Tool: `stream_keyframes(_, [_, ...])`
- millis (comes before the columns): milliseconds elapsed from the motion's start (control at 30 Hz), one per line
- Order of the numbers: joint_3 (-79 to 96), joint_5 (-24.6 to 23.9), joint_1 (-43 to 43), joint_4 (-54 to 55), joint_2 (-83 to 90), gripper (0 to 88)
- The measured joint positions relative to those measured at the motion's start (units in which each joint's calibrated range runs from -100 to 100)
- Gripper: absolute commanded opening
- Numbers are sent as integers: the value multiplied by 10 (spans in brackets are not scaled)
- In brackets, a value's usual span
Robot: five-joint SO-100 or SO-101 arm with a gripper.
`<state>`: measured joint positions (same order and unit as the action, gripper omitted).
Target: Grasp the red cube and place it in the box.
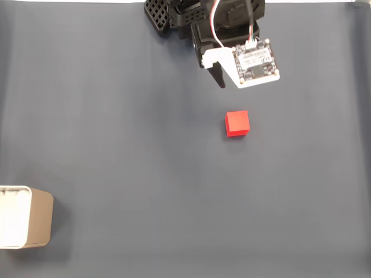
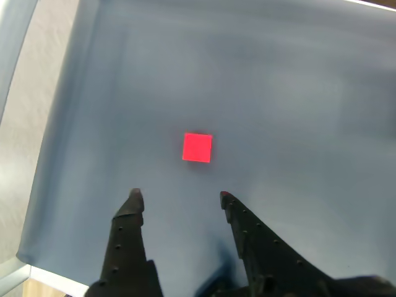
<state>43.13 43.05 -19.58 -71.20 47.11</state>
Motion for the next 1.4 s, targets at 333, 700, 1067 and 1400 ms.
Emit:
stream_keyframes(333, [0, 1, 1, 39, -40, 385])
stream_keyframes(700, [19, 16, 6, 117, -60, 401])
stream_keyframes(1067, [64, 16, 24, 183, -82, 404])
stream_keyframes(1400, [93, 16, 41, 232, -112, 405])
